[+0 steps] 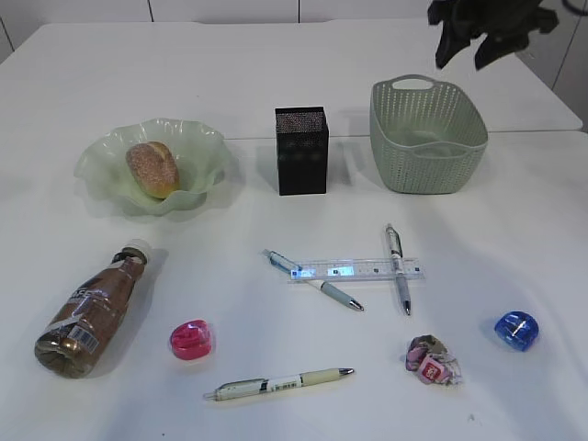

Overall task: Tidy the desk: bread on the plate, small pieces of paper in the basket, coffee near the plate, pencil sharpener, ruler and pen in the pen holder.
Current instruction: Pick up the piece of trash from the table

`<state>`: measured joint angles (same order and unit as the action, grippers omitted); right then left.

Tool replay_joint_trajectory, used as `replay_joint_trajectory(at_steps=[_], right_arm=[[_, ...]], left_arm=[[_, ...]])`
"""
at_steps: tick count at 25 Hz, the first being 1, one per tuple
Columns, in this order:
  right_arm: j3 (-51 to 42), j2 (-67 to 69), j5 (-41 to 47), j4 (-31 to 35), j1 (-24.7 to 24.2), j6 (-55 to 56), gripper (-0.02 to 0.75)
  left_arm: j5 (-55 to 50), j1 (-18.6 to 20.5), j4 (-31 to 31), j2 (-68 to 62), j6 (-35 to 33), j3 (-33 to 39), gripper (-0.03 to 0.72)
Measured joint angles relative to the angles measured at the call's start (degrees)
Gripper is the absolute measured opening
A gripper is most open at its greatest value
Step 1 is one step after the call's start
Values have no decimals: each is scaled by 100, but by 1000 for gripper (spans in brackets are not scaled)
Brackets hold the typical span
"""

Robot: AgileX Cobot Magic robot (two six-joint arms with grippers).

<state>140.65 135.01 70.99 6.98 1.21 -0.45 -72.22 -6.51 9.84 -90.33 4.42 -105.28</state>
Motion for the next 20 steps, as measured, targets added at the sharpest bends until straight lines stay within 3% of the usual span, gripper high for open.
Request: replay_joint_trajectory(at_steps=[15, 20], right_arm=[[-2377, -3070, 83, 86, 10, -164, 461], [-3890, -4182, 83, 280, 107, -164, 460]], left_arm=[[0, 0, 13, 0, 0, 0, 436], [0, 0, 13, 0, 0, 0, 436]])
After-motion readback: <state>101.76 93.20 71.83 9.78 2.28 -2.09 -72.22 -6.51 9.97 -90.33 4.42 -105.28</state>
